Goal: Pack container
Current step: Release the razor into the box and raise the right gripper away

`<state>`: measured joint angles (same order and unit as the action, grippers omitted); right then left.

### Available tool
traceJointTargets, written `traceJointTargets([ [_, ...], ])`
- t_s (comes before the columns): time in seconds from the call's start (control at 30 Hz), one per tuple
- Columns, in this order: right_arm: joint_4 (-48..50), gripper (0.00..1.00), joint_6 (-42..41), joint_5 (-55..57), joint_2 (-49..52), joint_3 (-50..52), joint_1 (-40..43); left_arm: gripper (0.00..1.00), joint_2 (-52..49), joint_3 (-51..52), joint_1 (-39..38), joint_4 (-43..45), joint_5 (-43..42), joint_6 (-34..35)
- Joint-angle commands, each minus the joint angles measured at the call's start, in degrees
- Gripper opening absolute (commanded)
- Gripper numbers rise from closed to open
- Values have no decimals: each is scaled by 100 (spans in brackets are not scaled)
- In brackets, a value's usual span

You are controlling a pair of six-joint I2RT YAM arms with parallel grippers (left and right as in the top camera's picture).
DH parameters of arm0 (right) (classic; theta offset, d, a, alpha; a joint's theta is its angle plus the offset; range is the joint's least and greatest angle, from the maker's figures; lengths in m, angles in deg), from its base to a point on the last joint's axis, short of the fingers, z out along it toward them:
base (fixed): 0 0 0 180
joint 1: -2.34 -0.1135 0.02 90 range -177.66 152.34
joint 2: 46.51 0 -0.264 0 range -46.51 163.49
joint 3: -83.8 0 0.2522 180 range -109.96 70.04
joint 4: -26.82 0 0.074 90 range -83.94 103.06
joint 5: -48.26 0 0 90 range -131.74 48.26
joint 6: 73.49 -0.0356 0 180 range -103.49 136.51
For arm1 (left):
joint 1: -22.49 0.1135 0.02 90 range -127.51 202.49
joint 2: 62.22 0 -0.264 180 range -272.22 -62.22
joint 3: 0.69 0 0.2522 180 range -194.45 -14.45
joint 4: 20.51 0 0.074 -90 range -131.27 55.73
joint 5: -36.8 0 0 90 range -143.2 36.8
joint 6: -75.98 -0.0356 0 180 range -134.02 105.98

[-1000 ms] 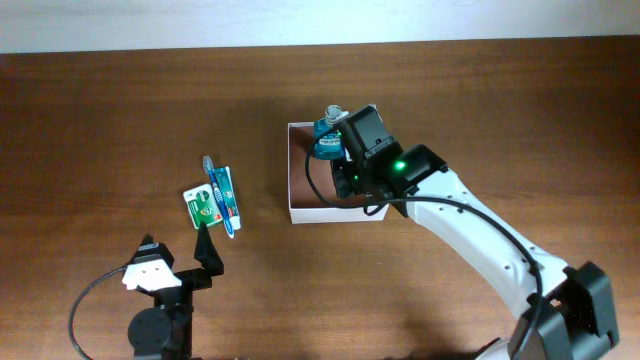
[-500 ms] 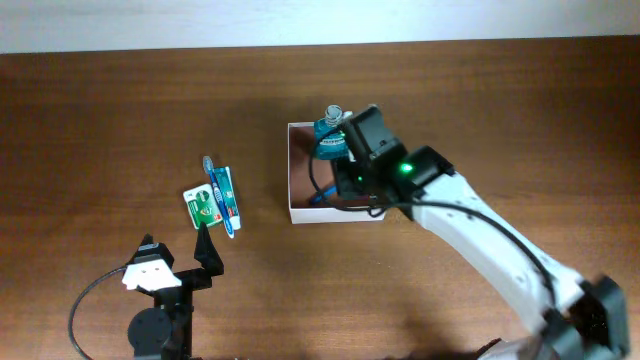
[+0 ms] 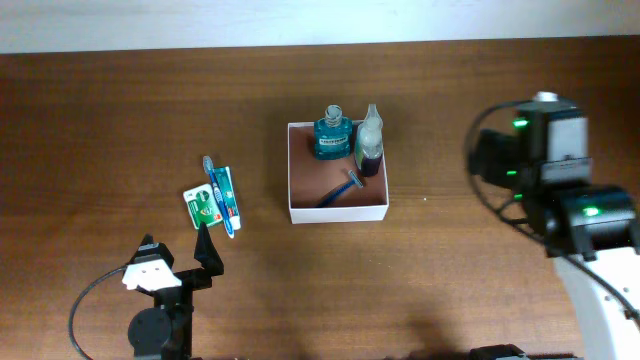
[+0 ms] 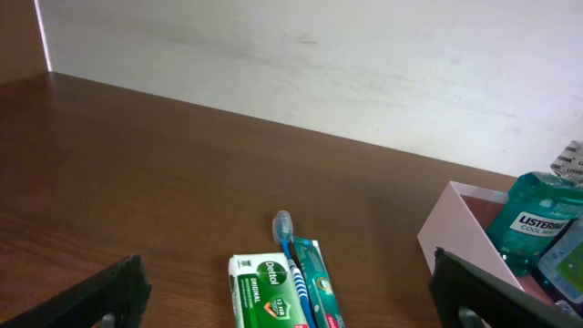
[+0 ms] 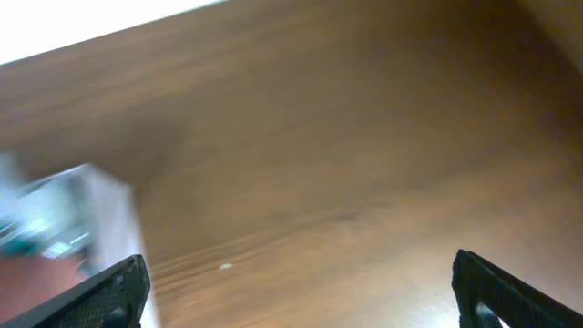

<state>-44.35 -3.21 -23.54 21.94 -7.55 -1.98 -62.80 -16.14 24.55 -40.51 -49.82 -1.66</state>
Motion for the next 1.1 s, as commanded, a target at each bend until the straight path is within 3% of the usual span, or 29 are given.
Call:
traceJointTargets([
  [0.0, -149, 99, -90, -81, -20, -55, 826, 99, 22, 48, 35, 39, 0, -116],
  [0.23, -201, 99, -87, -256, 105, -55, 1449, 99, 22, 48, 35, 39, 0, -116],
  [0.73, -197, 99, -87, -254, 295, -55, 1447, 99, 22, 48, 35, 240, -4, -114],
  [0.93, -199, 99, -87, -256, 308, -55, 1447, 99, -2, 20, 35, 522, -811, -223],
  [1.07, -199, 99, -87, -254, 308, -55, 1447, 99, -411, -378, 35, 323, -431, -223],
])
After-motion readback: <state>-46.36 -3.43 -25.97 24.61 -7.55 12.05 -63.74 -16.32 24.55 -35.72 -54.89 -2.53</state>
